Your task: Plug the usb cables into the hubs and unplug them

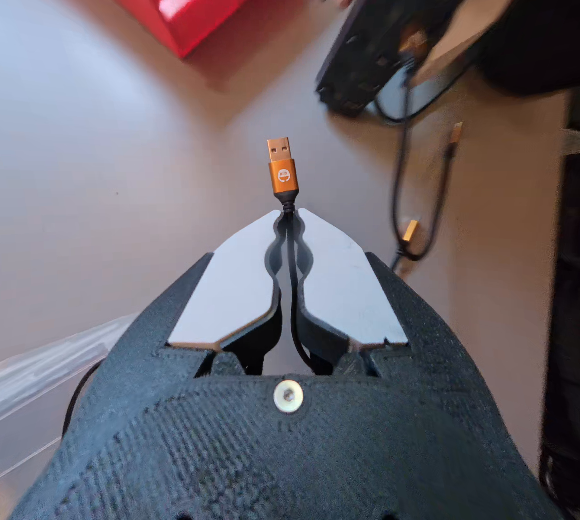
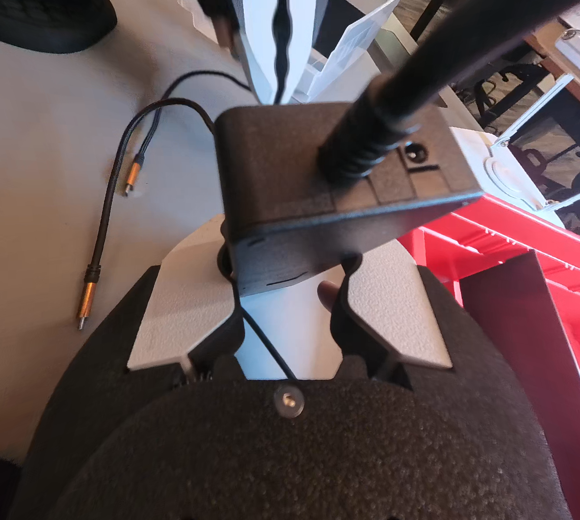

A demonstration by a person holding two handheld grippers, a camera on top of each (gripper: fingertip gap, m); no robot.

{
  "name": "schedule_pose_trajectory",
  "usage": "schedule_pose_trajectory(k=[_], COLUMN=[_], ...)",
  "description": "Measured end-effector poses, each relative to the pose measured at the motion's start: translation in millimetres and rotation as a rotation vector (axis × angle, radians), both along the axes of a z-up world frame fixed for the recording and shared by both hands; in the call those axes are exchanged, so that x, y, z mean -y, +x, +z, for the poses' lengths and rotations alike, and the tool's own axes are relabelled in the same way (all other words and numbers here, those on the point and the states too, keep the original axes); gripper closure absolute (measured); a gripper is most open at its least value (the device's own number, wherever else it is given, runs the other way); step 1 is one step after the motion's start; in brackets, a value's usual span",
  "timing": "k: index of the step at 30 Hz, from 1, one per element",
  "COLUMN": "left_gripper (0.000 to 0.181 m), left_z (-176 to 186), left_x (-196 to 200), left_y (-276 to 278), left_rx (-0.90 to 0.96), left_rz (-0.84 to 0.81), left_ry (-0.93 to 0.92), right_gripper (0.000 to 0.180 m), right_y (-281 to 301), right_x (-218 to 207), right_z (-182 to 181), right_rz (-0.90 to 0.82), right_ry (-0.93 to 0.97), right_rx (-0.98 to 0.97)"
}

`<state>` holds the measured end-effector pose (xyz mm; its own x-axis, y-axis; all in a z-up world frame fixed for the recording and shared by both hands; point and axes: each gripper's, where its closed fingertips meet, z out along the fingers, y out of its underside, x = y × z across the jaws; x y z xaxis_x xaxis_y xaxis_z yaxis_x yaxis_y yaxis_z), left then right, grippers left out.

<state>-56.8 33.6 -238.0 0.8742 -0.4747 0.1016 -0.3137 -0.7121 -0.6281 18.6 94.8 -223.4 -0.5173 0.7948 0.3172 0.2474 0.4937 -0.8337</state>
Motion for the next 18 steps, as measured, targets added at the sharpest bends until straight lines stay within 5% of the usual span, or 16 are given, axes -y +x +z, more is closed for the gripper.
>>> schedule_pose_trajectory(k=[6,18], left_gripper=[0.177,0.177], left_z=[58,20], left_x=[32,19], left_y=[51,71], left_rx=[-0.026,-0.28], left_rz=[-0.17,-0.213], left_ry=[0.025,-0.086], right_gripper=[0.111,0.111], right_y=[-9,-21], right_x=[8,39], right_z=[0,-6], right_rz=[0.005,0.022], right_ry=[0.061,0.25], right_rx=[0.015,0.058])
